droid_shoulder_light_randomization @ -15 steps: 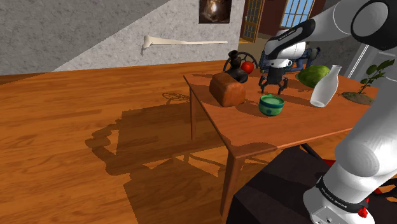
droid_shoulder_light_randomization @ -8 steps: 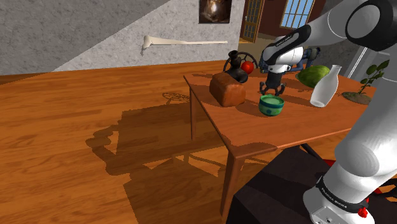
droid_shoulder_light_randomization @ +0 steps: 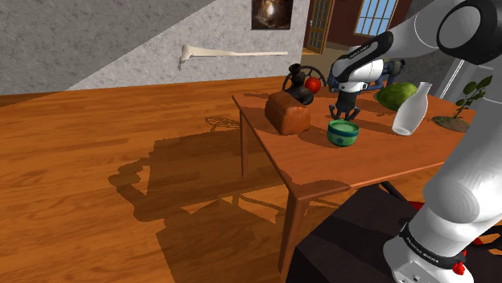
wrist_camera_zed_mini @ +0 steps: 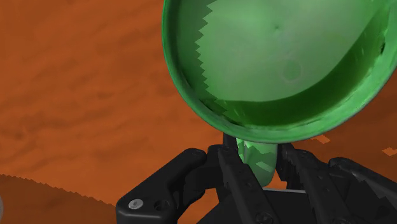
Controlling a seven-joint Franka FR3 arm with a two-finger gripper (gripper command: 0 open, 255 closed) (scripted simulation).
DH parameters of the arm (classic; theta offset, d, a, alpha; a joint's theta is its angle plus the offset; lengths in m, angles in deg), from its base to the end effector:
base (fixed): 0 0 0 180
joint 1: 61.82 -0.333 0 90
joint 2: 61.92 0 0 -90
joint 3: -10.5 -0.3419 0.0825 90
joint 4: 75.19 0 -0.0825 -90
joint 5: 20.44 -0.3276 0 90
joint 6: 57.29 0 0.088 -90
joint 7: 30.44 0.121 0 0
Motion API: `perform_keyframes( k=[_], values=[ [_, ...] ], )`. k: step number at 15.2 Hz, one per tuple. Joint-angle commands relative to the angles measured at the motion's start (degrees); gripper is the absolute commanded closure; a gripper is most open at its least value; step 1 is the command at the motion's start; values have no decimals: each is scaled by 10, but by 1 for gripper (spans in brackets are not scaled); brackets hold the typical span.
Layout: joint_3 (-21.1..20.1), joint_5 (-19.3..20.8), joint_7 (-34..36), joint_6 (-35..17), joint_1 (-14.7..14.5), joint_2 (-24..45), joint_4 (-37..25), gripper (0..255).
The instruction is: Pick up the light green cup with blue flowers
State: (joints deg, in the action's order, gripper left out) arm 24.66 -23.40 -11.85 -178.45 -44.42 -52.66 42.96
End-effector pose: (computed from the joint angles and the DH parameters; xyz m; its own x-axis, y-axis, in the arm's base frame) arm 0.4475 -0.2665 0.3962 0.6148 -0.7825 -0.0987 -0.7840 -0.6200 0.0313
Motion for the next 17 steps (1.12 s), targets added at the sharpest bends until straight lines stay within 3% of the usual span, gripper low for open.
perform_keyframes(
  k=[1, 17],
  values=[
    [0, 0, 1, 0, 0, 1, -1, 255],
    [2, 15, 12, 109, -3, -48, -62, 255]
  ],
)
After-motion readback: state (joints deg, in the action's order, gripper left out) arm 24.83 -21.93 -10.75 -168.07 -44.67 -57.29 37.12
